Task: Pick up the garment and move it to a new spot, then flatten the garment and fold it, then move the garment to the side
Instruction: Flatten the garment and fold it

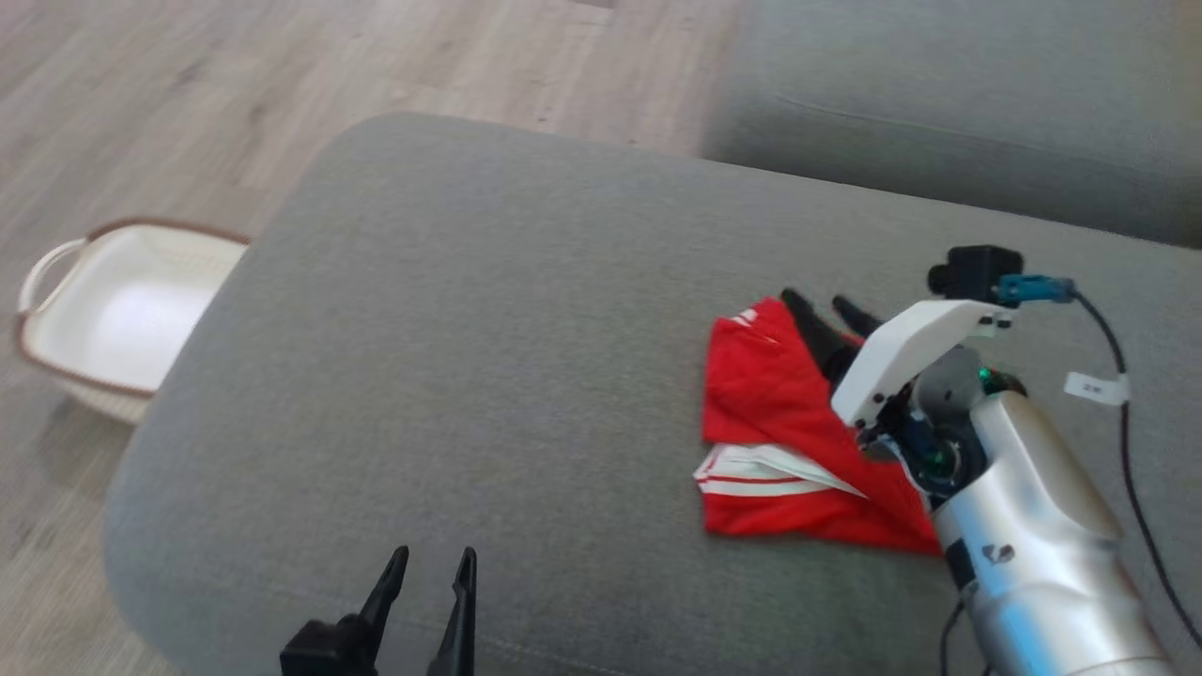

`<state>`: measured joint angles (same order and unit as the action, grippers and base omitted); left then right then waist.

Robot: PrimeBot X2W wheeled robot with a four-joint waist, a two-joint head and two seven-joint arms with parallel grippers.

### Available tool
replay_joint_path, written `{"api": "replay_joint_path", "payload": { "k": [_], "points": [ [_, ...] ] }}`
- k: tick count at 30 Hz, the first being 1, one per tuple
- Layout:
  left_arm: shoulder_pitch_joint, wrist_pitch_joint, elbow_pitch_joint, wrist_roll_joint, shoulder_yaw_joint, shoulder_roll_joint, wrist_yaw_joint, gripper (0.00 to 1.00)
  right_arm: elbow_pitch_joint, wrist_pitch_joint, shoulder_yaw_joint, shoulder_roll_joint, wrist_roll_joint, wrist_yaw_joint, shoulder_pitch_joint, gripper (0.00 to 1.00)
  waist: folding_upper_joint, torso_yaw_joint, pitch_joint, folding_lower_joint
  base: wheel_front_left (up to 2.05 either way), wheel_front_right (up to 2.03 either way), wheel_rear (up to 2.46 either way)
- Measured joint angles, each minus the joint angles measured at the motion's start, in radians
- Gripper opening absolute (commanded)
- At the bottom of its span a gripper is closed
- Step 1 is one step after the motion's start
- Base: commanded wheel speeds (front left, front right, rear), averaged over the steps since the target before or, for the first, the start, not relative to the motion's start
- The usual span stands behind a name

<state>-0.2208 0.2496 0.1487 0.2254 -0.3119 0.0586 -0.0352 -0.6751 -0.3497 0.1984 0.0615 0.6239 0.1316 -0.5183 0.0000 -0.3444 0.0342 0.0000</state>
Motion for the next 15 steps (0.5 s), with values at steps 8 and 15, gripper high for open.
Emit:
{"api": "replay_joint_path", "payload": {
  "k": [8, 15],
  "points": [
    [0.007, 0.000, -0.002, -0.008, -0.003, 0.000, 0.000, 1.00, 0.091, 0.044, 0.025, 0.125, 0.104, 0.000, 0.081, 1.00, 0.0000, 0.112, 0.000, 0.0000, 0.00, 0.00, 0.00],
    [0.056, 0.000, -0.004, -0.014, -0.041, 0.000, -0.001, 1.00, 0.132, -0.051, 0.046, 0.179, 0.285, 0.000, 0.141, 0.00, 0.0000, 0.146, -0.031, 0.0000, 0.00, 0.00, 0.00]
  ]
}}
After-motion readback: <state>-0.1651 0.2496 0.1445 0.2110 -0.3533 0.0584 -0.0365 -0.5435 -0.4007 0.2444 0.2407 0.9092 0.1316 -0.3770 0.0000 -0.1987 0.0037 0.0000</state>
